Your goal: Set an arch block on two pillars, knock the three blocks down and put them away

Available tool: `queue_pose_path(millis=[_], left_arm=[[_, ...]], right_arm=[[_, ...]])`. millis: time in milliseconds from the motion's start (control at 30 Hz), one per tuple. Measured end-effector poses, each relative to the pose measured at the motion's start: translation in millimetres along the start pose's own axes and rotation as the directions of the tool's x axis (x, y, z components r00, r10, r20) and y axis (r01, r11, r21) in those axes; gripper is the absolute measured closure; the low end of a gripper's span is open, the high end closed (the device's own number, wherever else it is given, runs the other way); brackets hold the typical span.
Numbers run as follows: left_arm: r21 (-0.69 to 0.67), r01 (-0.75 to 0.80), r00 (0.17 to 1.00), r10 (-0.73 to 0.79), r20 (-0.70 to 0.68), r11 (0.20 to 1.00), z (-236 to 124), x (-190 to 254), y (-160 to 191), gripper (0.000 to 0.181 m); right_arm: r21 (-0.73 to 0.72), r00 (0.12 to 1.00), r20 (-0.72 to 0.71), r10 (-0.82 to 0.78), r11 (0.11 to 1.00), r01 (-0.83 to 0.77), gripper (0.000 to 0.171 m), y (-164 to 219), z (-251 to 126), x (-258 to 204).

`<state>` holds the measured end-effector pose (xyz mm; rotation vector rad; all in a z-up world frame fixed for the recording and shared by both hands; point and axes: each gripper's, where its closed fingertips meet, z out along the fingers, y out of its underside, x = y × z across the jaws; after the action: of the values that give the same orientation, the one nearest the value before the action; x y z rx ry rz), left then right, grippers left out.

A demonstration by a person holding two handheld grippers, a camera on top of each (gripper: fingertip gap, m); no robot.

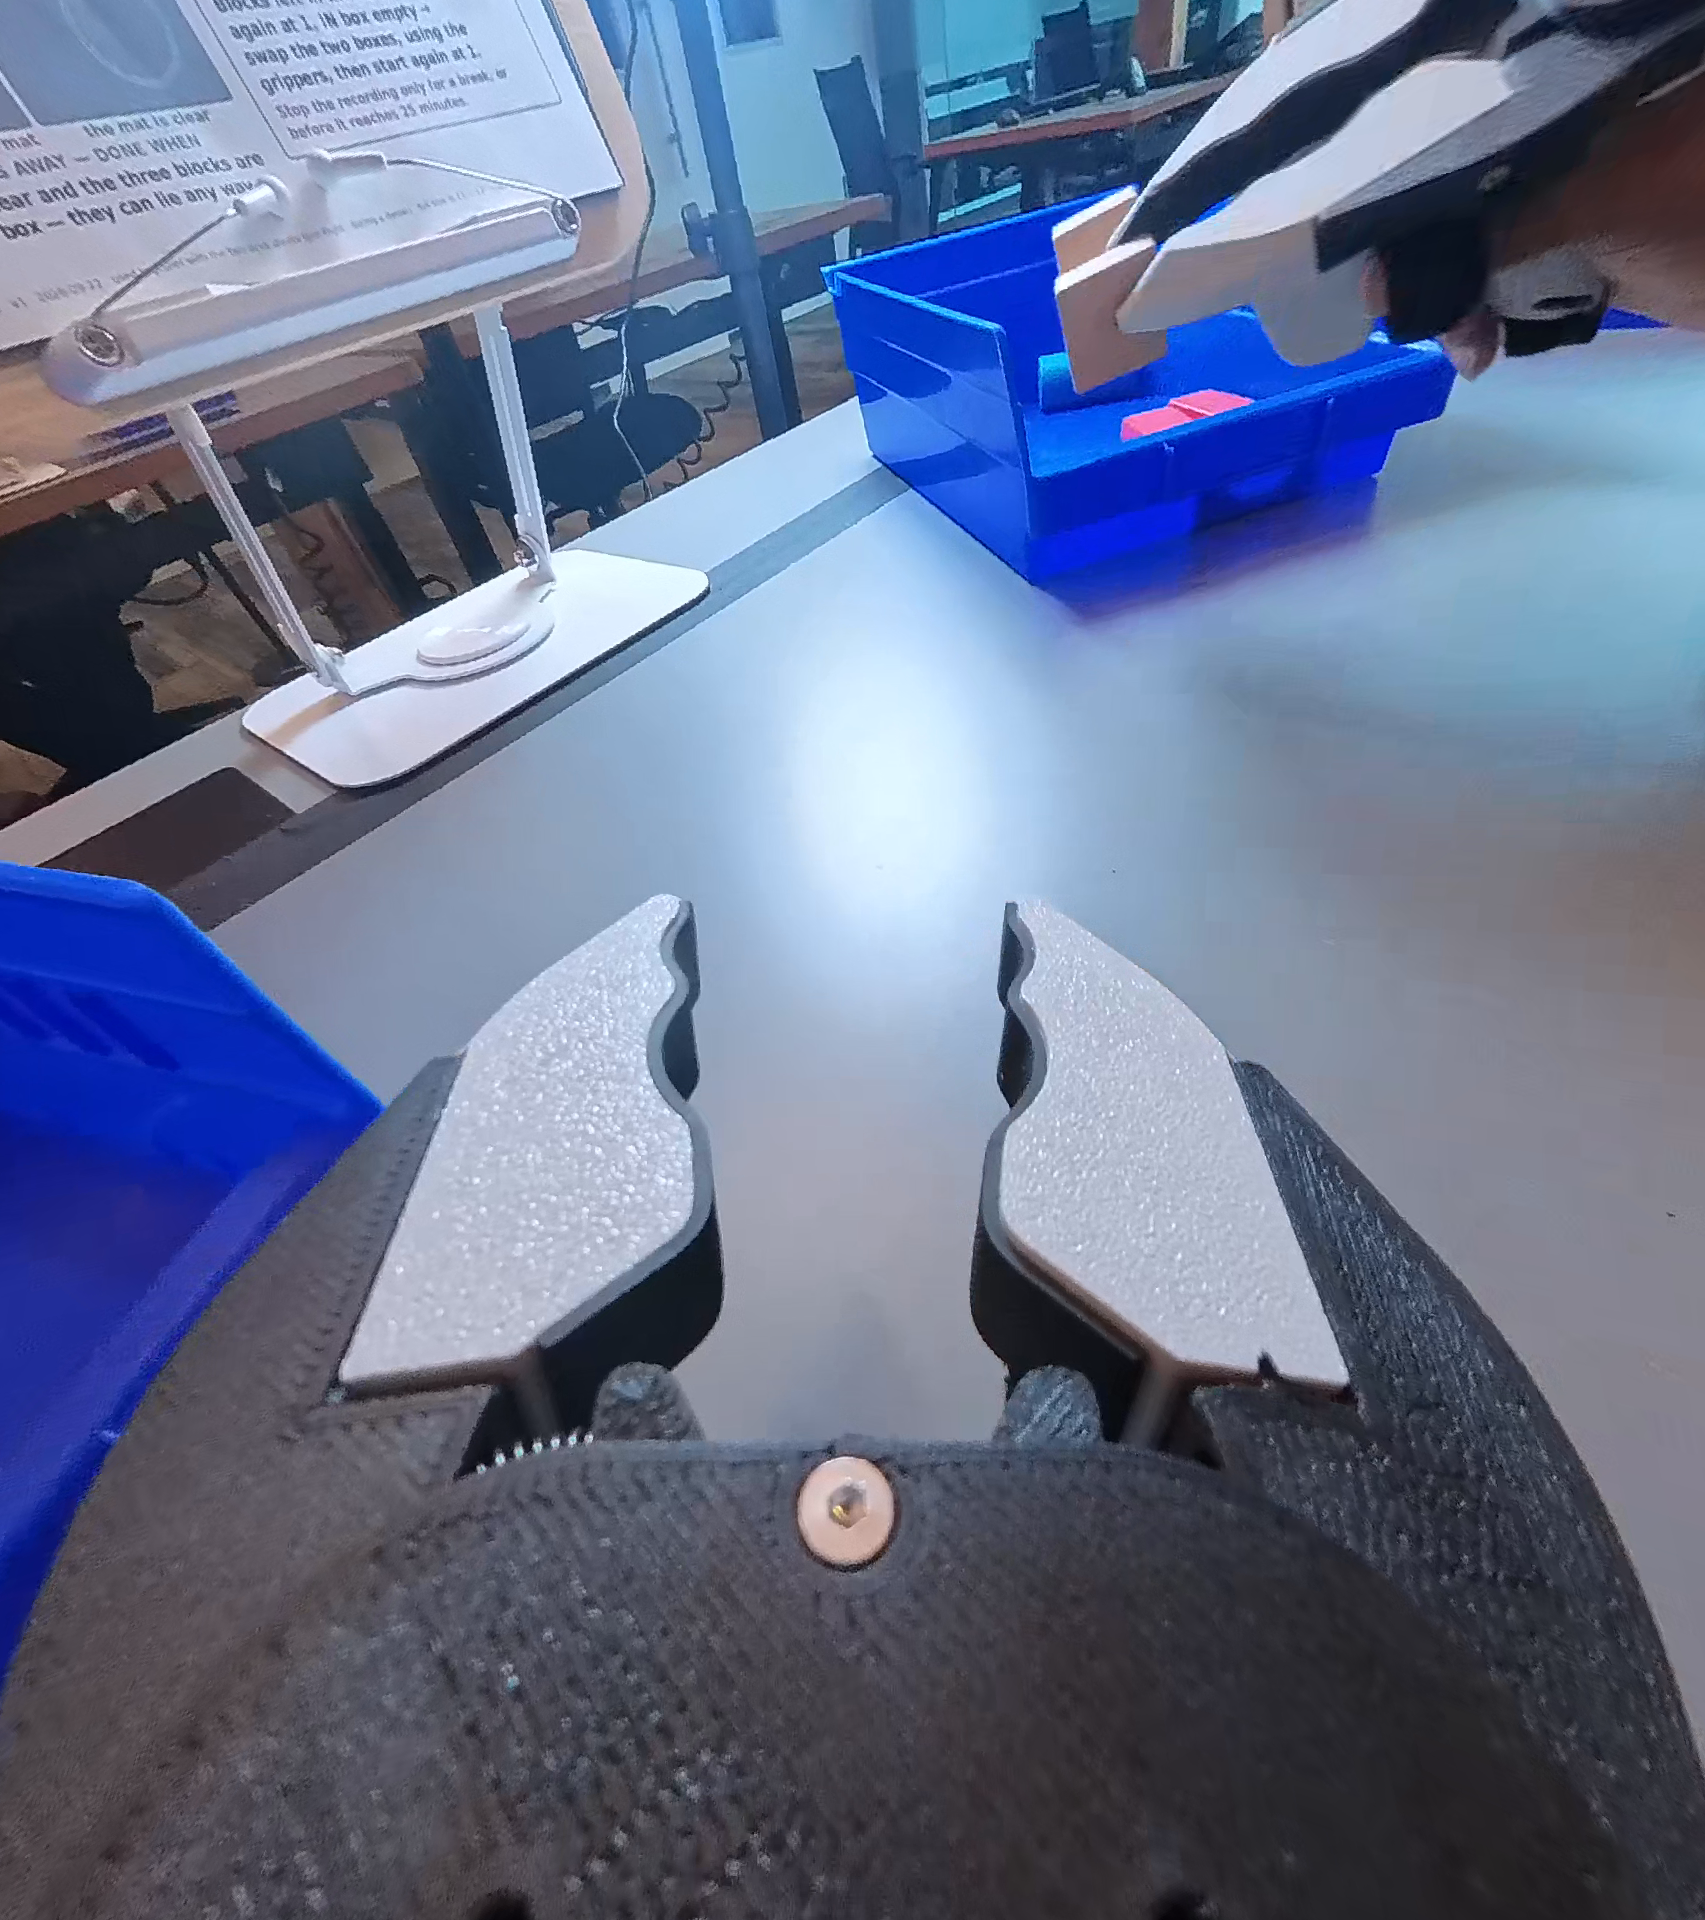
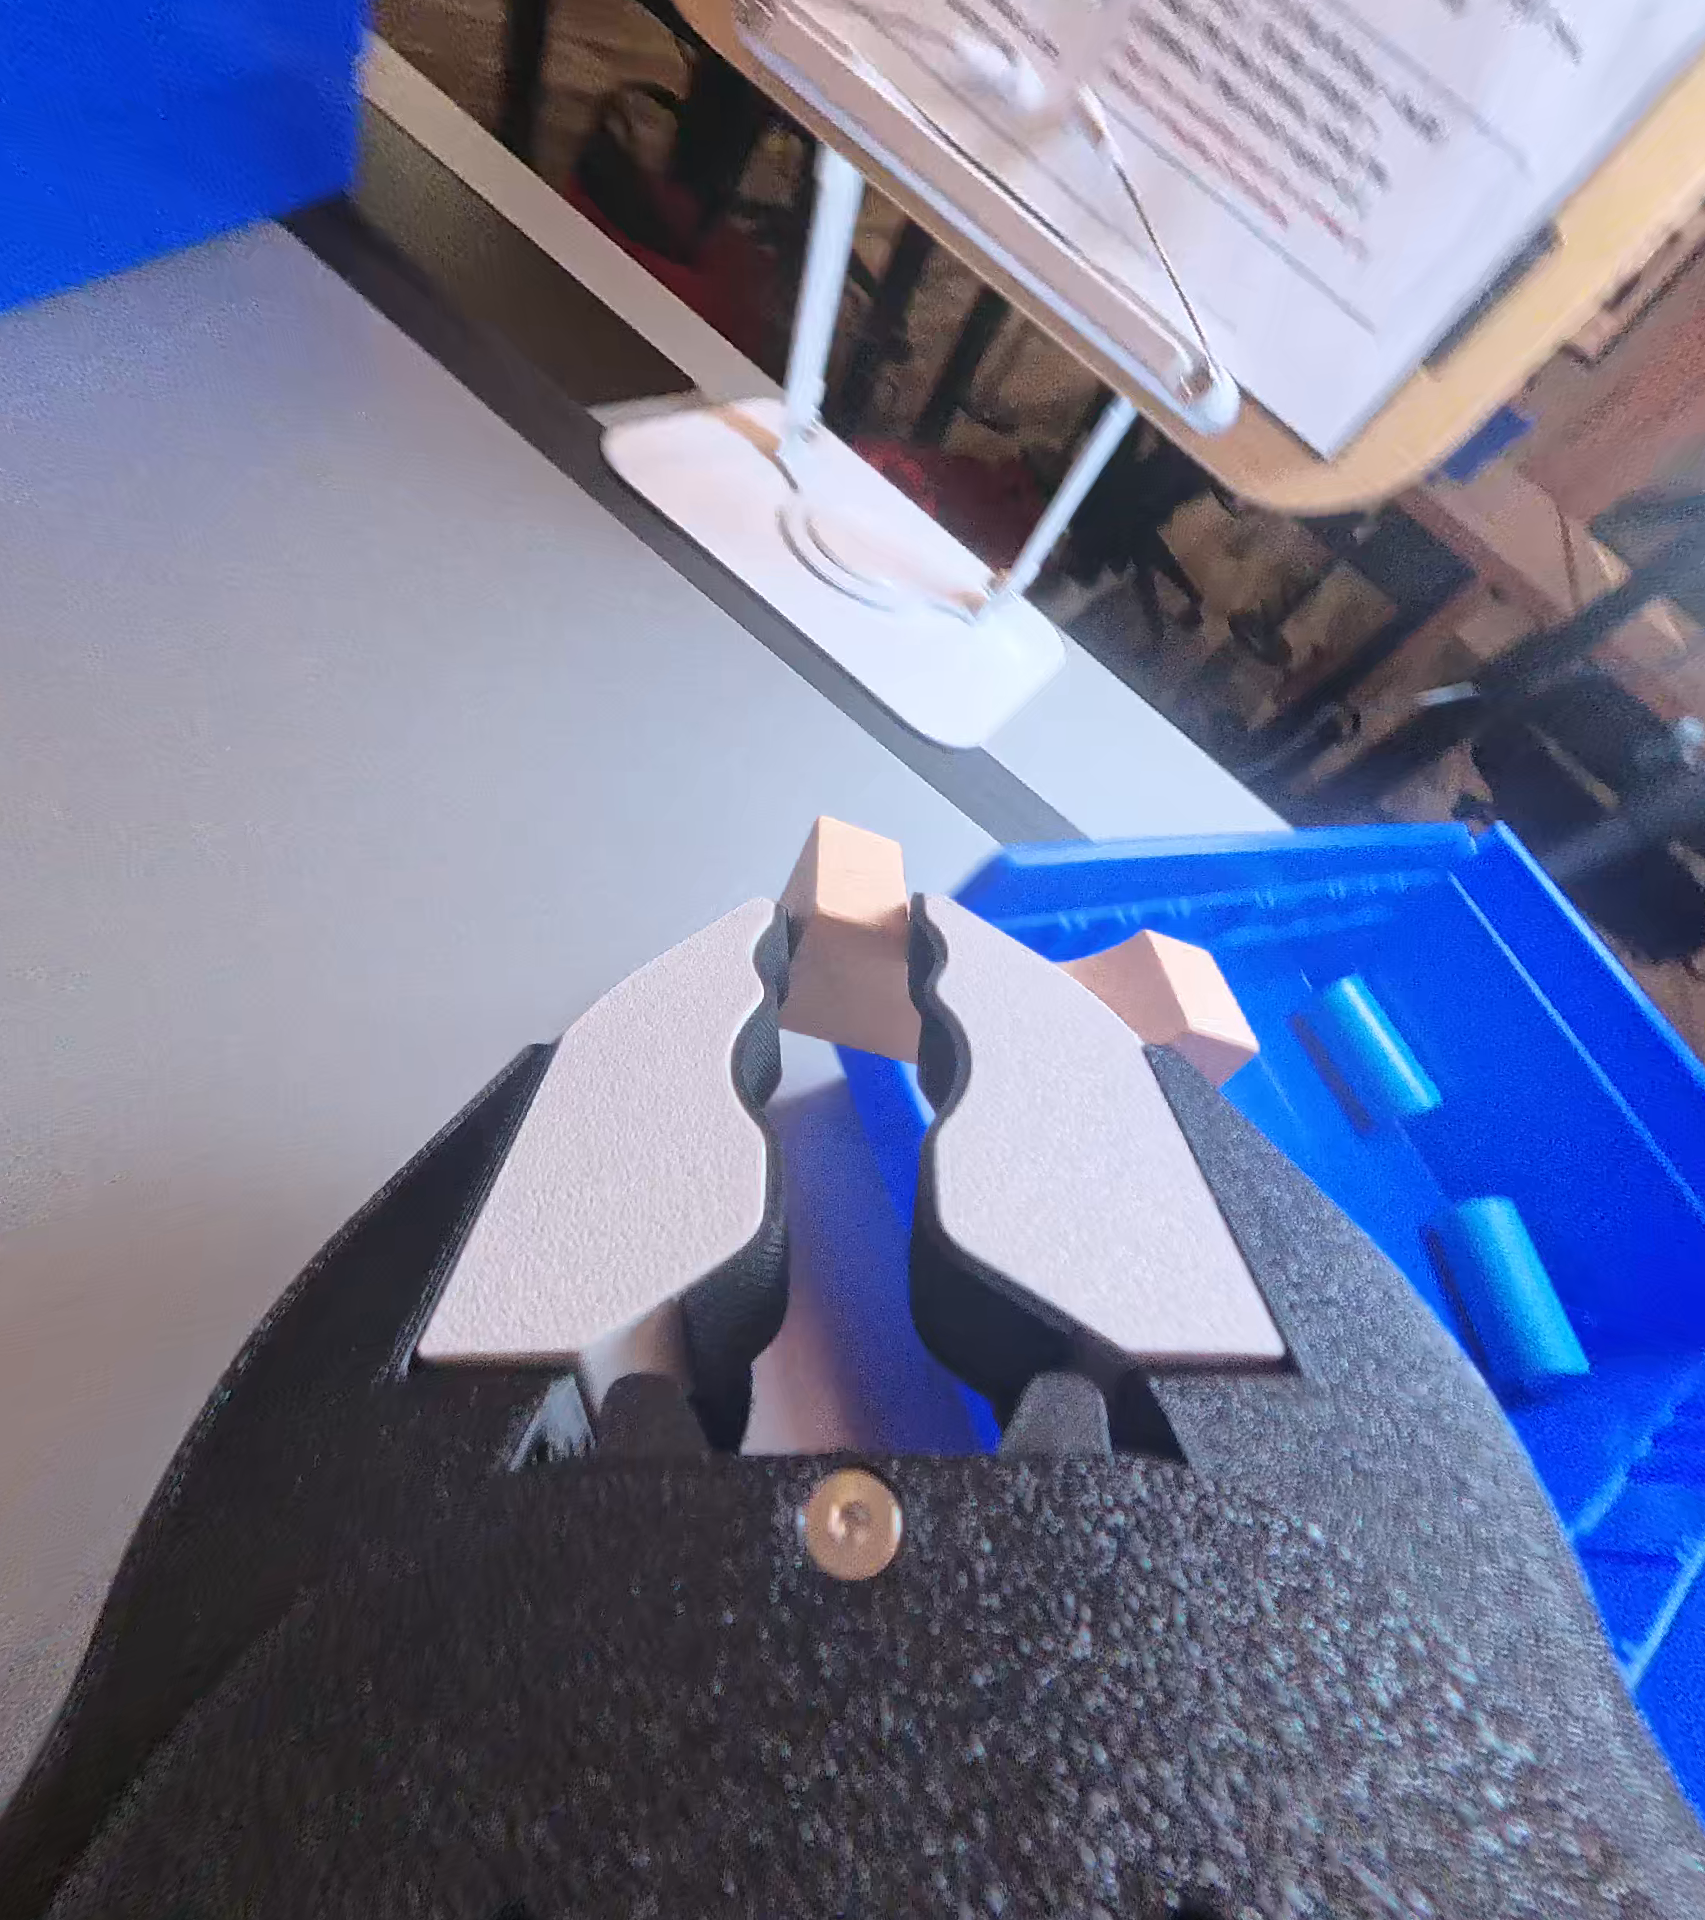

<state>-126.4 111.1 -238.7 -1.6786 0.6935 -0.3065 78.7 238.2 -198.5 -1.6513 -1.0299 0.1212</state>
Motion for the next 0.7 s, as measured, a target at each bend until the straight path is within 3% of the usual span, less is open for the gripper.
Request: queue_pose_path(millis=[200, 367, 533, 700], left_arm=[[-0.015, 0.0, 1.0, -0.001, -0.017, 1.0, 3, 4, 5, 0.126], [-0.015, -0.012, 1.0, 0.011, -0.022, 1.0, 3, 6, 4, 0.126], [-0.022, -0.008, 1.0, 0.008, -0.022, 1.0, 4, 6, 6, 0.126], [-0.019, -0.022, 1.0, 0.021, -0.016, 1.0, 3, 6, 4, 0.126]], right_arm=[[-0.166, 0.97, -0.234, 0.066, 0.98, -0.107, 0.148, 61, 28, 73], [-0.065, 0.919, -0.363, 0.153, 0.98, -0.189, 0.138, 61, 14, 109], [0.086, 0.899, -0.357, 0.252, 0.968, -0.237, 0.135, 39, -8, 117], [0.12, 0.918, -0.273, 0.287, 0.957, -0.263, 0.131, 31, -10, 101]])
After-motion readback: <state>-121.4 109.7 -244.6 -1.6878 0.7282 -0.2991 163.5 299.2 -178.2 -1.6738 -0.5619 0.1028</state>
